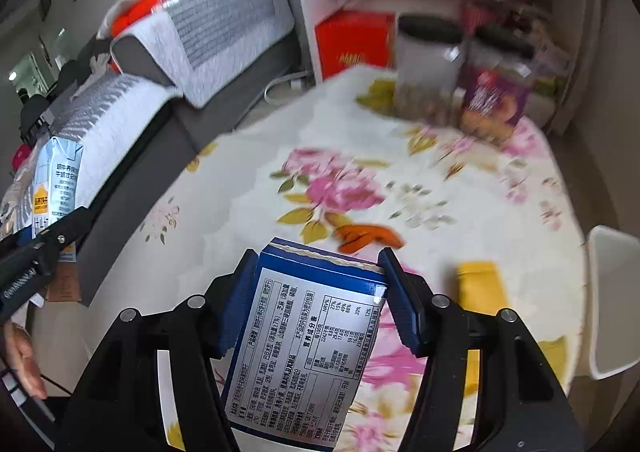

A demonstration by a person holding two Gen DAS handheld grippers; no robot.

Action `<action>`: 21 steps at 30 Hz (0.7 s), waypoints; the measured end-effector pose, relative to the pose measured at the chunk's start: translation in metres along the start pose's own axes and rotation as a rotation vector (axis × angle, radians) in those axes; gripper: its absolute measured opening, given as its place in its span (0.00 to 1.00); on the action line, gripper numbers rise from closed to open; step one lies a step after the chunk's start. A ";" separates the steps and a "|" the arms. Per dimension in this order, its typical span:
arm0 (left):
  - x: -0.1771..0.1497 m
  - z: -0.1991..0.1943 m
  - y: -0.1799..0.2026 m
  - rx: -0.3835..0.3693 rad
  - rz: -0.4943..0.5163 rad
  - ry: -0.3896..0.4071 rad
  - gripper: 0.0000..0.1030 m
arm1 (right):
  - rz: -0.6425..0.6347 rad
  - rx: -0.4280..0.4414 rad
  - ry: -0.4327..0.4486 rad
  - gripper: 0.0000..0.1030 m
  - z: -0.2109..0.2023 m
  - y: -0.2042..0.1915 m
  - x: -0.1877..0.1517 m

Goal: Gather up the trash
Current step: 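Carry the milk carton and blue box toward the wastebasket with both tools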

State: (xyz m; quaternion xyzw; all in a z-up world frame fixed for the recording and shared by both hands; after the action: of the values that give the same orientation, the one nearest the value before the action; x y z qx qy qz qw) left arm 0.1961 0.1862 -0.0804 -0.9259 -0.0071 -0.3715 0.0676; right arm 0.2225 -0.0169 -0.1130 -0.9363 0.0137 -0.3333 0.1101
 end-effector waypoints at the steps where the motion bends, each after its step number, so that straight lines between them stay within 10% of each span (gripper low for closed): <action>1: 0.002 -0.005 0.007 -0.002 0.000 0.018 0.56 | 0.001 -0.001 0.014 0.56 -0.004 0.003 0.003; 21: 0.042 -0.069 0.142 -0.046 0.036 0.231 0.56 | 0.038 -0.100 0.350 0.57 -0.099 0.107 0.053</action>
State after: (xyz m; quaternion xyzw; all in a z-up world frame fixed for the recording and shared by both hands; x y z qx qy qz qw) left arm 0.1877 0.0347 -0.0192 -0.8783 0.0262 -0.4743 0.0533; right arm 0.2064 -0.1463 -0.0287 -0.8677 0.0669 -0.4881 0.0654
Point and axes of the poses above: each gripper's, at about its wrist camera, not at the fingertips, and z roughly the way its jaws point, y to its right, x to its top, the point moved 9 cm from there along z, roughly the way its jaws point, and after that the axes turned 9 degrees about z, right-handed, at the moved point
